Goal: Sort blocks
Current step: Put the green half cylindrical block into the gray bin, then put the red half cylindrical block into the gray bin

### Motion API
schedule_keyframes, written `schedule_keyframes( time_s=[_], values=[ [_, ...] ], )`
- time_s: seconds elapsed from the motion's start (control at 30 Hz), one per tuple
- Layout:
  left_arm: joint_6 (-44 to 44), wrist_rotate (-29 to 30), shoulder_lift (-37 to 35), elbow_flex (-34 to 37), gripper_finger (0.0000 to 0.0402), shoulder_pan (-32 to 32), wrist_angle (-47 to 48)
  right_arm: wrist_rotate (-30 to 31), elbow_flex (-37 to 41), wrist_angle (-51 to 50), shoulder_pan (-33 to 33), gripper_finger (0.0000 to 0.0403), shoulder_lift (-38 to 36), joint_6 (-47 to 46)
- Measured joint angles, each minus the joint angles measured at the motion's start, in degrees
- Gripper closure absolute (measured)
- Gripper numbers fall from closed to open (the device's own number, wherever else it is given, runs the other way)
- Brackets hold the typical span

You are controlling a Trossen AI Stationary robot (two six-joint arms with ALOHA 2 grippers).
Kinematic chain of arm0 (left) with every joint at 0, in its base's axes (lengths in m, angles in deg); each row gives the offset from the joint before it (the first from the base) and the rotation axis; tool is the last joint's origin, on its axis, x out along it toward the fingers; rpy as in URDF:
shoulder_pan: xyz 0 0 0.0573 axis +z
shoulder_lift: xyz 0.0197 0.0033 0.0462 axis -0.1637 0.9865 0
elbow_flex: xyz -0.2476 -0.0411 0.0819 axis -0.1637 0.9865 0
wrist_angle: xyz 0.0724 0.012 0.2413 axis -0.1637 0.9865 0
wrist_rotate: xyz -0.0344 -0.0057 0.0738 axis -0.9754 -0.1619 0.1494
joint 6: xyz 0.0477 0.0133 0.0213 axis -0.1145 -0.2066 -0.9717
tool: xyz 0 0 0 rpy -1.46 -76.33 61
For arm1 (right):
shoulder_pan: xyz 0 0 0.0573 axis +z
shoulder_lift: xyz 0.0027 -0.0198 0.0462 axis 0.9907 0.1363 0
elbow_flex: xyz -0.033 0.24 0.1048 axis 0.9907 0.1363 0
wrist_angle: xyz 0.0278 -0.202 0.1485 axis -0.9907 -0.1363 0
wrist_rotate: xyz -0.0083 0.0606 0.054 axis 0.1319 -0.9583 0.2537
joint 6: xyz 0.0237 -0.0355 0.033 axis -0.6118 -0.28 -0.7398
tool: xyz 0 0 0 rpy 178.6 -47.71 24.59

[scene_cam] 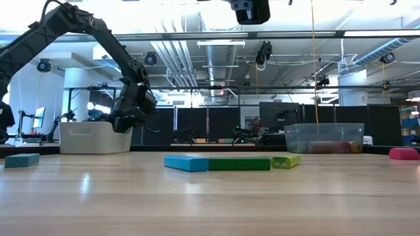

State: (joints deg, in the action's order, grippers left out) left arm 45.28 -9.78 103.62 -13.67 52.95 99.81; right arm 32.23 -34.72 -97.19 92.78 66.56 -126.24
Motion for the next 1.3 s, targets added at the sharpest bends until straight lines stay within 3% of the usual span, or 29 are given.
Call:
schedule_keyframes(
  time_s=[0.33,0.63,1.0,1.13,1.3],
  values=[
    [-1.63,-0.07,-0.02,0.04,0.0219,0.00,-1.52,-1.06,-0.91,-0.49,0.26,0.0088,-0.27,-0.83],
    [-0.37,-0.13,-0.11,0.04,0.0215,0.02,-0.83,-1.08,-2.82,-7.87,0.13,0.0066,-1.05,1.51],
    [1.73,4.30,-1.75,0.01,0.0121,0.02,3.22,-1.02,-2.86,-14.39,0.13,0.0049,-1.44,3.74],
    [1.77,4.03,-6.40,-0.22,0.0117,-0.48,5.55,1.11,-2.86,-24.66,-0.15,0.0048,-1.44,5.37],
    [1.99,0.20,-16.68,0.18,0.0122,-2.33,4.48,8.74,-2.06,-48.81,-0.40,0.0051,-0.02,2.05]
  ],
)
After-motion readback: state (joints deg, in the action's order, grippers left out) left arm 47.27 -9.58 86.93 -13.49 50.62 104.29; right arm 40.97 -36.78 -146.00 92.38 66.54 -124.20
